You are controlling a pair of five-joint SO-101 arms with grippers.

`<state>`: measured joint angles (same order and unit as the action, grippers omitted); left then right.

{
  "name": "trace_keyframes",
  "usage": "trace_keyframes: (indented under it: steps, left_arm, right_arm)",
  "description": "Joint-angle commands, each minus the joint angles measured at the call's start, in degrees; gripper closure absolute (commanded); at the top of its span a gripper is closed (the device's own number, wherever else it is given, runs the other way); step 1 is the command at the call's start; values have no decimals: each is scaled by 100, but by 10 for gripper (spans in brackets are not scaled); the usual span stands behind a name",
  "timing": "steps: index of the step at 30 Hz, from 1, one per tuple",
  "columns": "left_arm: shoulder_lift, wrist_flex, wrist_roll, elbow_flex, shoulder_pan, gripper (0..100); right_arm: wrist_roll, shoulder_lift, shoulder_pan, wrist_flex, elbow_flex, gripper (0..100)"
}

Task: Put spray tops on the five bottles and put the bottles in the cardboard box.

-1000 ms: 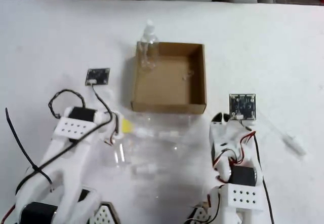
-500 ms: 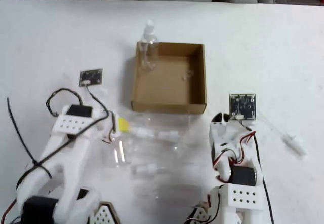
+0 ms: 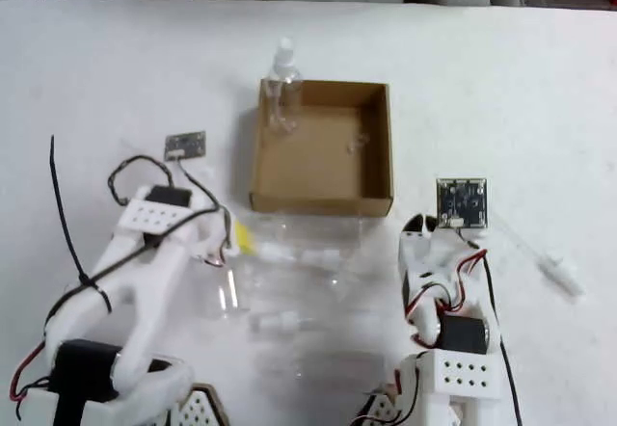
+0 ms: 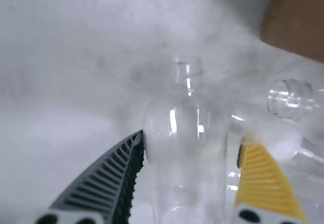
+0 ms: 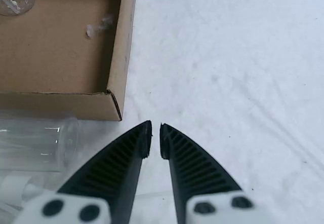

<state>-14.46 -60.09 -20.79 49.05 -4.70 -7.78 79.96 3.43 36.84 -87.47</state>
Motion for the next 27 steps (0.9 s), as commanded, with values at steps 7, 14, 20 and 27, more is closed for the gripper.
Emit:
trace_keyframes:
  steps: [7,14,20,27]
  left_arm:
    - [13,237,308,35,-233,968]
    - [-40,202,1354,26,-224,949]
    - [-40,202,1407,26,-207,744]
    - [-40,18,1398,-237,163,639]
  right_arm:
    - [-79,40,-13,22,53,981]
    - [-79,40,-13,22,53,981]
    - [-79,40,-13,22,53,981]
    - [-79,40,-22,22,53,981]
